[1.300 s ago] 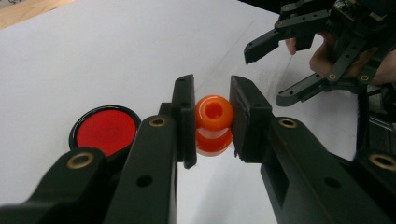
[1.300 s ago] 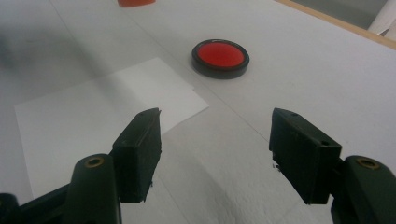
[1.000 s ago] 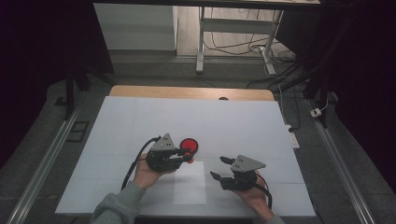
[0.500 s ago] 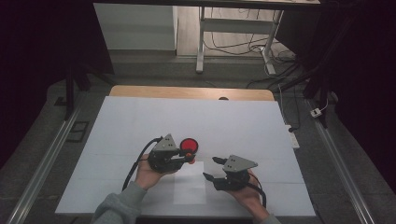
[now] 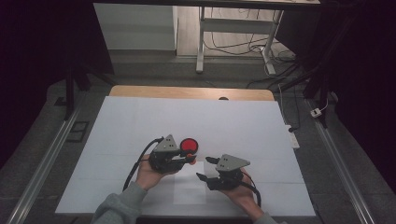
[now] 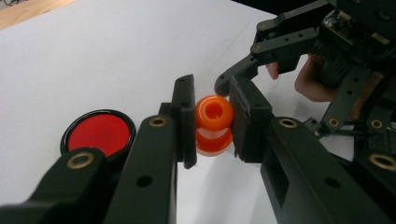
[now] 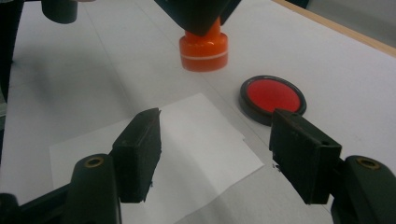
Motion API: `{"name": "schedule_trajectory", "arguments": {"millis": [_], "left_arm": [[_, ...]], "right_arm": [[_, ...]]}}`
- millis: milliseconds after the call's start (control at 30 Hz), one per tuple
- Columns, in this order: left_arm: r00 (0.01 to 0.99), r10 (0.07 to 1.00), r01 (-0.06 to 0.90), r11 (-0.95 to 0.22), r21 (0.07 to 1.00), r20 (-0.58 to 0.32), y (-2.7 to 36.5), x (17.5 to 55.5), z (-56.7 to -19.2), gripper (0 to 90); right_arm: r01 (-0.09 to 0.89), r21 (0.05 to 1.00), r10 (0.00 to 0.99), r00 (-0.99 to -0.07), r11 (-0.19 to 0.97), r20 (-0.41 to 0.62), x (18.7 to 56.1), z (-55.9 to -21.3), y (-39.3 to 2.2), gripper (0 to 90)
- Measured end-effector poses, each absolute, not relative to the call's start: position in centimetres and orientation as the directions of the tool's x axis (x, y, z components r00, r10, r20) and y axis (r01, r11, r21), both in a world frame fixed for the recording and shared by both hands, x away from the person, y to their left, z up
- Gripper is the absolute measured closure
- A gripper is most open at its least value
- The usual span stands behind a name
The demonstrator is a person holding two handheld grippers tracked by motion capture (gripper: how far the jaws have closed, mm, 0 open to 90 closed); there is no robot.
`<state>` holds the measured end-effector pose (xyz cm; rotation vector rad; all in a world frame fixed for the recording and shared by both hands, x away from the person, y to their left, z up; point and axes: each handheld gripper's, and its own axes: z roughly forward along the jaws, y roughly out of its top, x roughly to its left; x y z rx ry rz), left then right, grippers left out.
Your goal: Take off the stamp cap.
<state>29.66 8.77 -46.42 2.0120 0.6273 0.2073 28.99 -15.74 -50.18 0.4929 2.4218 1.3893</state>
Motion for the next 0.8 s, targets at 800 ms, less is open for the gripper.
{"name": "schedule_trajectory", "arguments": {"millis": [800], "left_arm": [[0.858, 0.499, 0.346, -0.393, 0.852, -0.118, 8.3, 29.6, -46.6, 72.4]], "right_arm": [[0.134, 0.872, 0.431, -0.897, 0.470, -0.095, 29.2, -50.2, -13.9, 36.1]]}}
